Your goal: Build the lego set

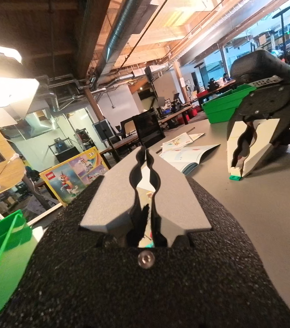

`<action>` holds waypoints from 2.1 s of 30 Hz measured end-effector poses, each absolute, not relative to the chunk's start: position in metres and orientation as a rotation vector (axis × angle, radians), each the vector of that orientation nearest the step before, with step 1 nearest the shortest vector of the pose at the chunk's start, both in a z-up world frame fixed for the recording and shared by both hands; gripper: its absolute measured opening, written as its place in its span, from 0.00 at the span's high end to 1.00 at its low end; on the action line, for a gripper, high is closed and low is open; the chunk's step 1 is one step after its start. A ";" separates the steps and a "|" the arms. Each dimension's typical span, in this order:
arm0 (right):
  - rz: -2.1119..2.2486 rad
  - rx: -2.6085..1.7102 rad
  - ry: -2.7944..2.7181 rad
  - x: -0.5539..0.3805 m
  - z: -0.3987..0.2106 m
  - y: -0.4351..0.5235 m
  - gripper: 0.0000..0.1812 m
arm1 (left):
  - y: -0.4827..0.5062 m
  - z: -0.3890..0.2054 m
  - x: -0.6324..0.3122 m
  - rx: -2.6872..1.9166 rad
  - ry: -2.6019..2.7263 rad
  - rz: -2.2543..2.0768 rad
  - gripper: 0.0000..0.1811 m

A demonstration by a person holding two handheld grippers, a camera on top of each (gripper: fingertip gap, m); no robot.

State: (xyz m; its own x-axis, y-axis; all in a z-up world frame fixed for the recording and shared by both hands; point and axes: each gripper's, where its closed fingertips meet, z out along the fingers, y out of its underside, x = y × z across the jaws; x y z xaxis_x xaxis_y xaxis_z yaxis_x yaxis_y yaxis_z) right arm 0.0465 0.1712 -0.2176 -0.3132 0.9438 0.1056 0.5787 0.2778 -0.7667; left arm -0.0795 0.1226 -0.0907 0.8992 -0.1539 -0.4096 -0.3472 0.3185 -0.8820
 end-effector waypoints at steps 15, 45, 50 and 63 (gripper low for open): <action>0.805 -1.274 -1.852 0.046 -0.200 0.179 0.82 | 0.129 -0.099 -0.082 -1.279 0.456 0.115 1.00; 0.135 -1.136 -0.837 0.121 -0.111 0.323 1.00 | 0.075 -0.034 -0.126 -1.196 0.289 0.263 1.00; 0.122 -1.144 -0.831 0.121 -0.112 0.326 1.00 | 0.038 -0.024 -0.190 -1.289 0.177 0.477 1.00; 0.099 -1.121 -0.894 0.114 -0.116 0.321 1.00 | -0.018 -0.044 -0.297 -1.387 -0.342 0.517 1.00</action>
State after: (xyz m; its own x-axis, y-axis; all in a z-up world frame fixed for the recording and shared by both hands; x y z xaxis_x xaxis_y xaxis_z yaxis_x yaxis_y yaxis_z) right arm 0.1136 0.3214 -0.1164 0.6603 0.4889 0.5701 0.3521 0.4689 -0.8100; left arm -0.2972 -0.0178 -0.0440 0.8420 0.5349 -0.0700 -0.1449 0.0993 -0.9844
